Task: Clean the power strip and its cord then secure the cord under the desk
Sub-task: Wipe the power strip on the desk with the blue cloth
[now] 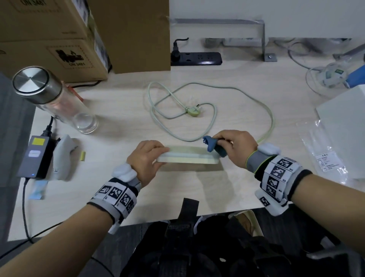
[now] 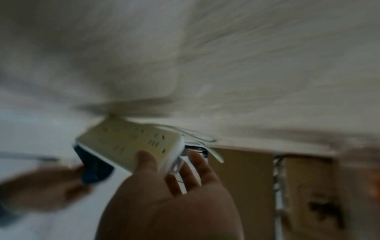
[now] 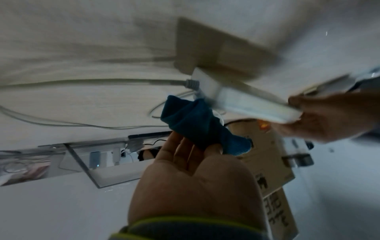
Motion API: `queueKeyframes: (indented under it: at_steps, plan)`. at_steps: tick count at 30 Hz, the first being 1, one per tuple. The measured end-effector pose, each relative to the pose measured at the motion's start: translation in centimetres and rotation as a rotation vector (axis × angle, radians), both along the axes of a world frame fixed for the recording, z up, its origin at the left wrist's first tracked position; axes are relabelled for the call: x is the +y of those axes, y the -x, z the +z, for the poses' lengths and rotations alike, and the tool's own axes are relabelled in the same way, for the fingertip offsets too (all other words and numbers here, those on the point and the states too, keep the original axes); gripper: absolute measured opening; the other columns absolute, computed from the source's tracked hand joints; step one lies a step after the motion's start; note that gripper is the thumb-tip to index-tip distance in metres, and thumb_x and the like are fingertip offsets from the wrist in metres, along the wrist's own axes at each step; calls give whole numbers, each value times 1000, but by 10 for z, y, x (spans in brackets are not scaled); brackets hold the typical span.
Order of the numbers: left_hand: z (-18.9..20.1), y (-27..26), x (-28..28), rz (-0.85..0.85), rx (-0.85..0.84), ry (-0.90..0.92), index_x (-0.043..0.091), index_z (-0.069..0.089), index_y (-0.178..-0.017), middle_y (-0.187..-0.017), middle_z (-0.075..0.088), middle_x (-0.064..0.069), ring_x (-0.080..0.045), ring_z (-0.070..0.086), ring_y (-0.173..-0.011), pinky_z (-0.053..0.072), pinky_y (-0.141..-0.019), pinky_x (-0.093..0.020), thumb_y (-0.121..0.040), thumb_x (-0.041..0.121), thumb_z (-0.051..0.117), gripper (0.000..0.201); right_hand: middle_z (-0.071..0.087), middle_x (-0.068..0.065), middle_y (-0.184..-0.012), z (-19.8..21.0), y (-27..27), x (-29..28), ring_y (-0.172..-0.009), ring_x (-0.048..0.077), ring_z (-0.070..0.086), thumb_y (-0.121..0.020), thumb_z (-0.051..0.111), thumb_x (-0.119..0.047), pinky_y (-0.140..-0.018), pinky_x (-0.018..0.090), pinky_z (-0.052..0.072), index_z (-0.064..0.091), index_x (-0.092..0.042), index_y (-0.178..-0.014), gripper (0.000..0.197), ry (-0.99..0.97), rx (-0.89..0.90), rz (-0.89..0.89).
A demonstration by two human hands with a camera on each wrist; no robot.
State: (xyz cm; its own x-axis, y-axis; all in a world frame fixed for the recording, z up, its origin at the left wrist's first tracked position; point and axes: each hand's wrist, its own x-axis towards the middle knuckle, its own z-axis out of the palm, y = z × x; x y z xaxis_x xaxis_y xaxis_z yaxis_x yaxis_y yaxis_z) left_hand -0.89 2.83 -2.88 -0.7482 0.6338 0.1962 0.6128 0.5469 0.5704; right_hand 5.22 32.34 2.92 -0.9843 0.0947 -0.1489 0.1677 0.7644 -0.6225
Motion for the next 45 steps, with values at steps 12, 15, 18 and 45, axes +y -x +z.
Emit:
queueKeyframes:
  at_steps: [12, 15, 18, 45]
  plan:
    - [-32, -26, -28, -95, -87, 147, 9, 49, -136, -143, 47, -13, -34, 54, -120, 50, -94, -46, -87, 32, 62, 57, 72, -2, -97, -12, -11, -13, -88, 25, 64, -91, 48, -17, -78, 36, 51, 71, -22, -104, 26, -88, 62, 104]
    - [-20, -16, -18, 4, -238, 267, 15, 27, -148, -154, 29, -8, -30, 36, -137, 36, -109, -44, -77, 47, 71, 90, 72, 6, -92, -2, -15, -18, -84, 27, 64, -87, 49, -11, -74, 36, 53, 72, -13, -103, 28, -128, 273, 166]
    - [-17, -4, -4, 40, -339, 420, 21, 19, -149, -154, 29, 0, -24, 30, -139, 24, -114, -41, -66, 57, 74, 106, 71, 19, -91, -6, -16, -25, -83, 37, 69, -73, 60, 1, -68, 44, 58, 70, 2, -97, 26, -287, 382, 396]
    - [-10, 6, 4, 20, -353, 573, 29, 37, -124, -121, 43, 7, -19, 45, -107, 35, -91, -36, -58, 66, 70, 82, 61, 16, -126, -74, -48, 2, -118, 34, 53, -103, 28, -37, -90, 53, 50, 62, -9, -122, 48, -294, 183, 424]
